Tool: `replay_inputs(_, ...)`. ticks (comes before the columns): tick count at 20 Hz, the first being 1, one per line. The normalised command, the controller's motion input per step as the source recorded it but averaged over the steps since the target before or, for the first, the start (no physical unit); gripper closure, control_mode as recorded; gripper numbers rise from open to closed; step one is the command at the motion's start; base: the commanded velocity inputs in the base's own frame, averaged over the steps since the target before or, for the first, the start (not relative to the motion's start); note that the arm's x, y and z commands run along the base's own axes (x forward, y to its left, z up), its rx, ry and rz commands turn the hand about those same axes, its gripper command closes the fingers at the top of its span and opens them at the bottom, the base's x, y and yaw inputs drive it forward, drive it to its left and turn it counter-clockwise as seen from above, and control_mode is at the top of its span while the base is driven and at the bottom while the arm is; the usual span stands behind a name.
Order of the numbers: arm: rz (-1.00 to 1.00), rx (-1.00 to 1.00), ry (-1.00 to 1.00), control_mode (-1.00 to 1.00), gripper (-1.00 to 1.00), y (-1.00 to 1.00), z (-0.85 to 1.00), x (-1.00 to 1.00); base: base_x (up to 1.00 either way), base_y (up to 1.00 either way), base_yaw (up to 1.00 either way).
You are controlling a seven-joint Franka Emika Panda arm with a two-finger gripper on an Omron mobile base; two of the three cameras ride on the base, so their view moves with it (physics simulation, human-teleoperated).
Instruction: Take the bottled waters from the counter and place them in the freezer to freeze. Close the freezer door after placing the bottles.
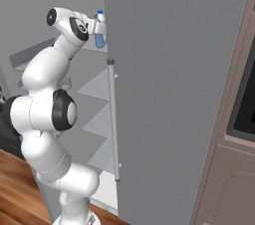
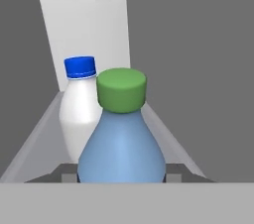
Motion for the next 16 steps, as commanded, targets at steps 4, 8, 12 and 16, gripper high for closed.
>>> replay_inputs(4,0.00,-0.01,0.00,-1.00,1.00,-0.07,-0.22,0.01,0.00,0.00,0.00)
replay_inputs(8,0.00,-0.05,0.00,-1.00,1.00,-0.16,-0.24,0.01,0.00,0.00,0.00)
replay_inputs(12,0.00,-0.05,0.00,-1.00,1.00,-0.11,-0.23,0.01,0.00,0.00,0.00)
replay_inputs(16,0.00,-0.02,0.01,-1.00,1.00,-0.02,-0.15,0.00,0.00,0.00,0.00)
